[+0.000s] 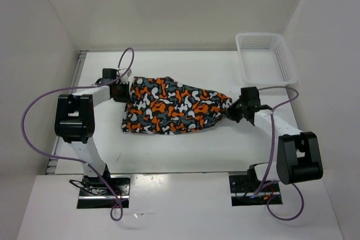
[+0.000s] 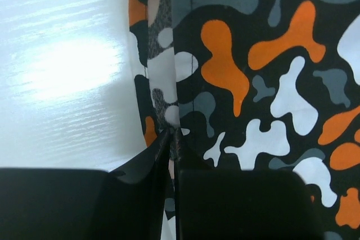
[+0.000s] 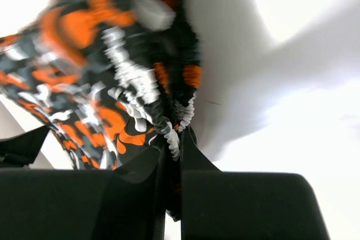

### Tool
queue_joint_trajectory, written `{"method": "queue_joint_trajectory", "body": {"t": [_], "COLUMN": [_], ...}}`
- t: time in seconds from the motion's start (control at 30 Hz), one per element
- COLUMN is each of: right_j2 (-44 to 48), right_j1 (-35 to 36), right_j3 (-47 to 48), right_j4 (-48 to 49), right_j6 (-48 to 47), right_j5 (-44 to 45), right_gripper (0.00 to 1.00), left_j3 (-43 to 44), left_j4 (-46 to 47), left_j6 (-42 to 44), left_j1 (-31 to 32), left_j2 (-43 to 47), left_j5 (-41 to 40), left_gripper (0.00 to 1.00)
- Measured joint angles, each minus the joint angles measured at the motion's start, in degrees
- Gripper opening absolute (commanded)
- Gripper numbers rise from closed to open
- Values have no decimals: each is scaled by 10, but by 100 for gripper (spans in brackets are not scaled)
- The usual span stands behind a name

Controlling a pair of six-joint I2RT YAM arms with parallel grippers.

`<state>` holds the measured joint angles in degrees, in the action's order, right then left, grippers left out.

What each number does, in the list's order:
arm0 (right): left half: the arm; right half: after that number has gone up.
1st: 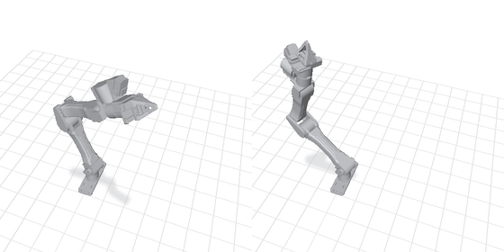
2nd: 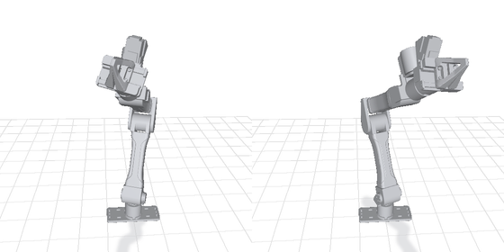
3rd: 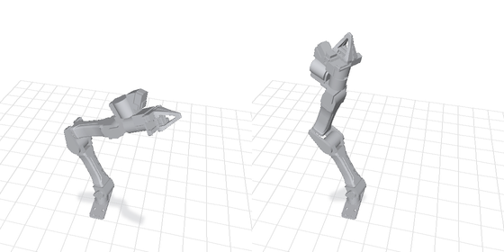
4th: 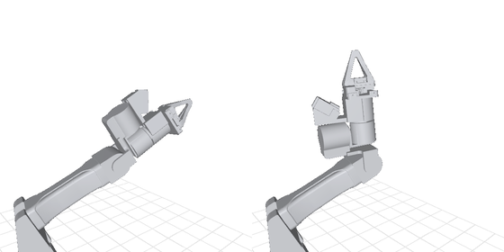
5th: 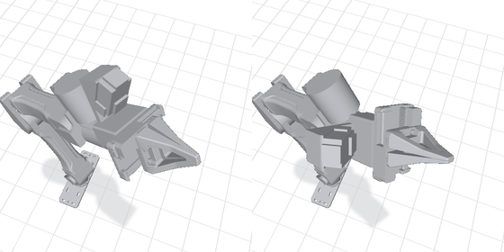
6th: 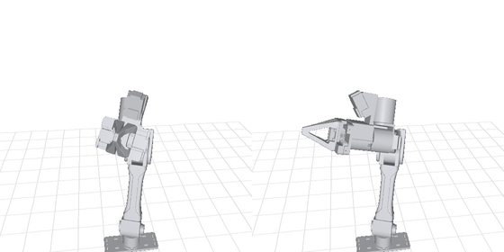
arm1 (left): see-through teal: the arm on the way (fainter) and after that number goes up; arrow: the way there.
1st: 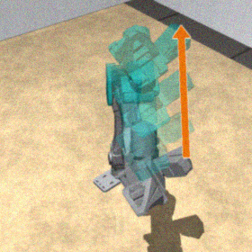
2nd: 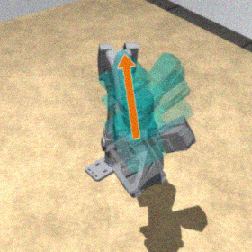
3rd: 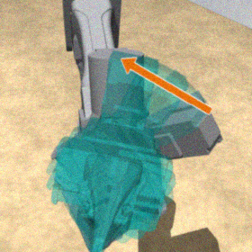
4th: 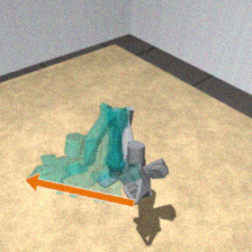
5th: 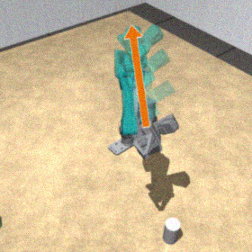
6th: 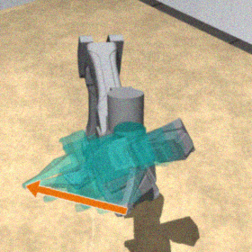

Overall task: Fold and stack the shorts
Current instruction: Fold the shorts

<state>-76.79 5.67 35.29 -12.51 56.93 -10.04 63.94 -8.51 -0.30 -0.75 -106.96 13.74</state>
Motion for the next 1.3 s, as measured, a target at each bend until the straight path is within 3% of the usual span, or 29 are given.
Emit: {"method": "queue_joint_trajectory", "body": {"t": [0.27,0.5,0.73,1.3], "right_j2": [-15,-156,-310,-607], "right_j1": [82,264,382,460], "right_j3": [203,430,624,967], "right_j4": [-90,-144,-203,-300], "right_j6": [-91,-151,-203,-293], "right_j5": [79,137,161,94], "right_gripper": [1,1,1,1], "left_j3": [-17,-24,-25,-25], "left_j4": [43,58,51,30], "left_j6": [0,1,0,0], "left_j1": [12,16,11,-2], "left_j2": [2,3,3,7], "left_j5": [3,7,41,64], "left_gripper": [11,11,9,8]}}
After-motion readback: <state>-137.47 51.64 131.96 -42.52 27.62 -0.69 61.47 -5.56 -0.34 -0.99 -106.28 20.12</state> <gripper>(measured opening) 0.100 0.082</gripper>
